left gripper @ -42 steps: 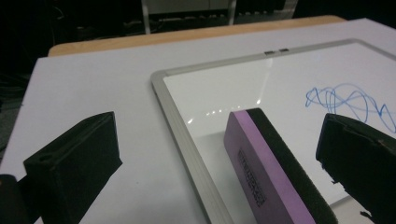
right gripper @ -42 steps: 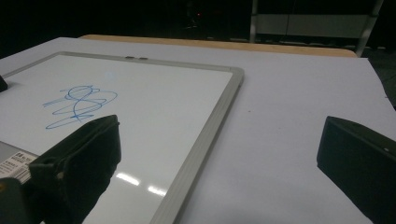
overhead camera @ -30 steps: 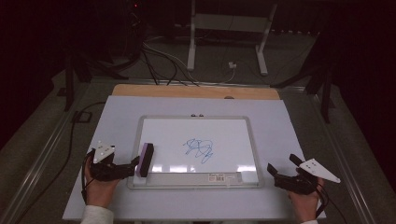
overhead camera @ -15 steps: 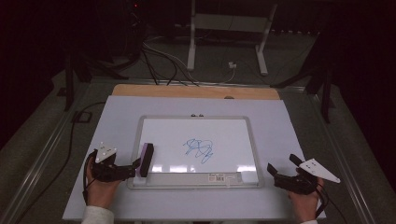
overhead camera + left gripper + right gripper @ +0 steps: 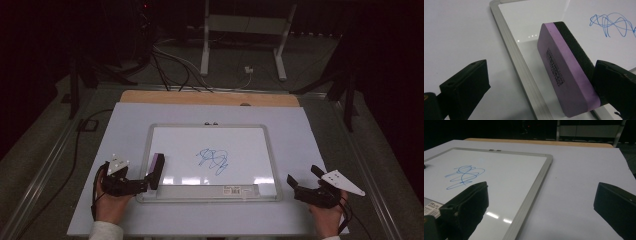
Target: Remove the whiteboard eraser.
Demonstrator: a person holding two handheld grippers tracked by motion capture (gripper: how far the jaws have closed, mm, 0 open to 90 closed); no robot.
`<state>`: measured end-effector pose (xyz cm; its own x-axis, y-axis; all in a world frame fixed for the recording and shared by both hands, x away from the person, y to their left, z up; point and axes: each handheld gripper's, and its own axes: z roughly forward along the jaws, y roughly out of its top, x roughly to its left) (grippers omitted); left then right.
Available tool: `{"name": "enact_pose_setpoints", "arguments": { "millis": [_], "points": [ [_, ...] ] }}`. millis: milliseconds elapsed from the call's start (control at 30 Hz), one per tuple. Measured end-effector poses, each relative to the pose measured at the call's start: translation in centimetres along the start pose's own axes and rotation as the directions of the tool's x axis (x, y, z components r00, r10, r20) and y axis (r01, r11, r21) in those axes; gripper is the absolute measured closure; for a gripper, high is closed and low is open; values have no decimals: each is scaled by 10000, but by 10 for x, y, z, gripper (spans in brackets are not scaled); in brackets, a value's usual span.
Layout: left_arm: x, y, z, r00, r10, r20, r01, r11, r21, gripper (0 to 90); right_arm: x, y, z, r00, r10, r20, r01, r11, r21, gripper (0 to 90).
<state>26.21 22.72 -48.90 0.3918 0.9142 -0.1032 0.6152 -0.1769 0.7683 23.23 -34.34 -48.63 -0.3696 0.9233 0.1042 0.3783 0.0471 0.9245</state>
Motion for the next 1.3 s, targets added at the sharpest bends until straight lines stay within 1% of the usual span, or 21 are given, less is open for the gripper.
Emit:
{"name": "enact_pose_setpoints", "arguments": {
  "millis": [133,233,400,567,700,867,933,1000,1067,1133,1267,1300],
  "points": [
    [-2,1,1,10000,26,67,-27,9999,137,33,1,0,0,10000,-29,0,29,10000,15,2],
    [-5,1,3,9995,-3,305,-3,9998,193,37,1,0,0,10000,-32,3,32,10000,10,2],
    [-10,2,6,9984,-51,570,31,9994,347,39,1,0,0,10000,-26,-3,26,10000,13,2],
    [-14,2,10,9958,-106,912,62,9988,493,39,1,0,0,10000,-7,4,7,10000,21,2],
    [-18,2,14,9944,2,1058,-75,9976,691,41,1,1,0,10000,-15,-10,15,10000,30,2],
    [-23,2,18,9946,185,1020,-274,9959,867,68,1,1,0,10000,-9,-21,9,10000,39,2],
    [-25,3,19,9938,258,1085,-359,9951,922,93,1,1,0,10000,-12,-15,12,10000,46,2],
    [-26,3,20,9924,348,1181,-464,9943,964,166,1,1,0,10000,0,-37,0,10000,42,2],
    [-28,3,22,9915,439,1226,-565,9933,1006,184,1,1,0,10000,-4,-25,4,10000,51,2],
    [-29,4,24,9897,488,1345,-640,9917,1111,243,1,1,0,10000,-10,-27,10,10000,52,2],
    [-33,4,27,9886,648,1362,-828,9880,1302,266,1,1,0,10000,6,-31,-6,10000,49,2],
    [-34,4,28,9882,673,1373,-858,9873,1340,290,1,1,0,10000,1,-31,-1,10000,48,2]
  ]
}}
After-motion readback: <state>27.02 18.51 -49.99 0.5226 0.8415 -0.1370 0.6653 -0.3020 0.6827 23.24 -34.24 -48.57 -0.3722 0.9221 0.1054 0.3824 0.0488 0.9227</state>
